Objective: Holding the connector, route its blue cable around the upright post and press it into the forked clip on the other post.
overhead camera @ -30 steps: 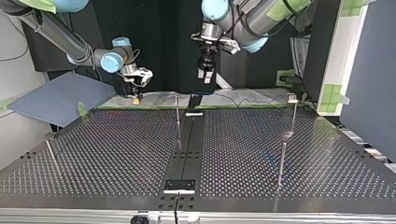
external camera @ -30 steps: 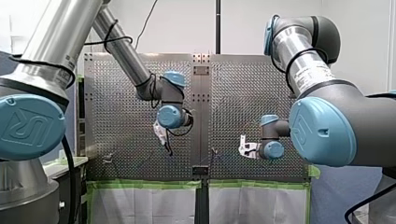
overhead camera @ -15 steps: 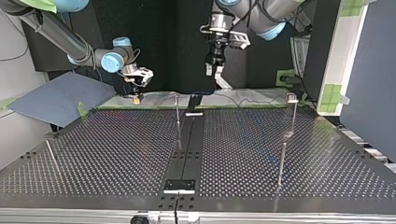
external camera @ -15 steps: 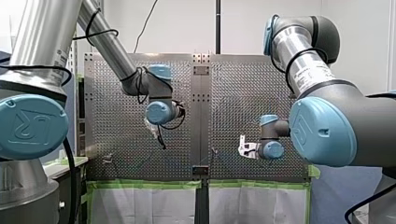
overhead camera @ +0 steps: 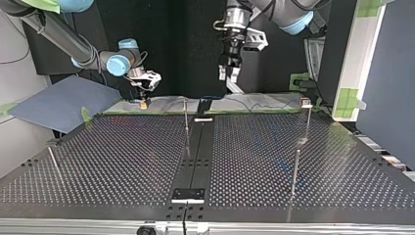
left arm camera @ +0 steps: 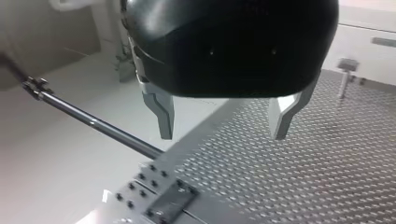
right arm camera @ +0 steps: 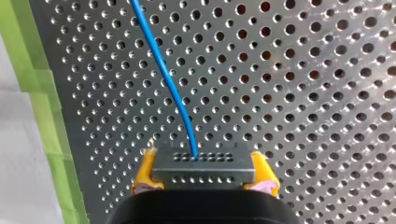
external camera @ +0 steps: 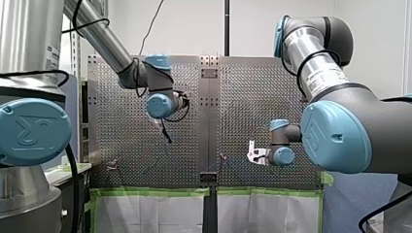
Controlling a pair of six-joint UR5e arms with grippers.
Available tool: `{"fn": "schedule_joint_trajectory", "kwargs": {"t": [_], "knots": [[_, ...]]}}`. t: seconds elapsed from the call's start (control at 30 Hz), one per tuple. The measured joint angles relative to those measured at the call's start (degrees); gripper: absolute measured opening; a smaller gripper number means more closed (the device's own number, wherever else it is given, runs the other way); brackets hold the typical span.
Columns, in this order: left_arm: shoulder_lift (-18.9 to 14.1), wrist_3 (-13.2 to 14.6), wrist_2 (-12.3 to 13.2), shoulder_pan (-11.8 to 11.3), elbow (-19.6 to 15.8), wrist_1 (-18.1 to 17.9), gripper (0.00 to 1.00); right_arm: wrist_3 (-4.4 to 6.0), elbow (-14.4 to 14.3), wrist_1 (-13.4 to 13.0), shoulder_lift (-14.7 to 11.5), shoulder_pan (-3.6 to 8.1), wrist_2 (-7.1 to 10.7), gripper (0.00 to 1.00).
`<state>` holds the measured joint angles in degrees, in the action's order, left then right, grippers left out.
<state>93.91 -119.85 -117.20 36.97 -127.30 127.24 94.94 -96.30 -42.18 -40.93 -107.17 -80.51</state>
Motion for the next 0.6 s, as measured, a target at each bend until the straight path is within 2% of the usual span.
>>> {"fn": "schedule_joint_trajectory", "kwargs": {"t": [0.17,0.33,0.6], "knots": [[-2.1,1.0,-0.3,-0.7,0.1,-0.3,1.0,0.0,0.0,0.0,0.0,-0.08,0.0,0.0],[-0.7,2.8,-1.5,-1.2,0.1,-0.5,1.0,0.0,0.0,-0.1,0.0,-0.09,0.0,0.0],[0.0,3.1,-1.8,-1.4,0.1,-0.6,1.0,0.0,0.0,-0.3,0.0,-0.1,0.0,0.0]]}}
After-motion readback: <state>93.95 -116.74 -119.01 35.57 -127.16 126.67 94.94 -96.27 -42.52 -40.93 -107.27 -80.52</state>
